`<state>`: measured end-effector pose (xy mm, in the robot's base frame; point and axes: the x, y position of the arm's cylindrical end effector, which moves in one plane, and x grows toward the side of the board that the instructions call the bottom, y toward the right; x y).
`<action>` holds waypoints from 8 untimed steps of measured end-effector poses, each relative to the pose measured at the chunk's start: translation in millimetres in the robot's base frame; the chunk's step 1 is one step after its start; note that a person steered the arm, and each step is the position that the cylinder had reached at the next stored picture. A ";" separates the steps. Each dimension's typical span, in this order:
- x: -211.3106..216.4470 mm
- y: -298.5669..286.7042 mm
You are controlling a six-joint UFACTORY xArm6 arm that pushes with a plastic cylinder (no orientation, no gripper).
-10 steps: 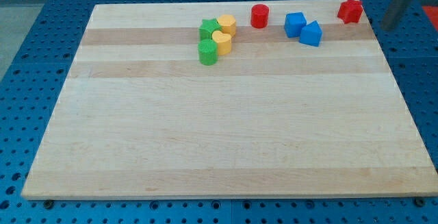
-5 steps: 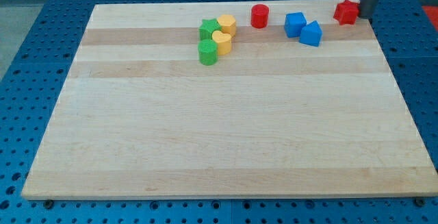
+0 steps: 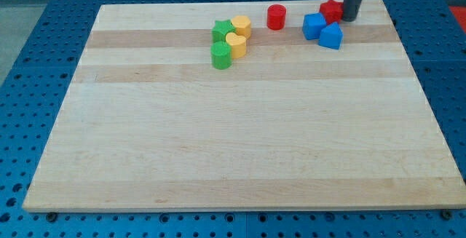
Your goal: Place the red blocks in between the blue cube and yellow hexagon
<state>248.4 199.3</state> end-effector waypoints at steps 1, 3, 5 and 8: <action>0.0 -29.9; -0.2 -67.2; -52.4 -49.7; -40.5 -116.7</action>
<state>207.9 82.7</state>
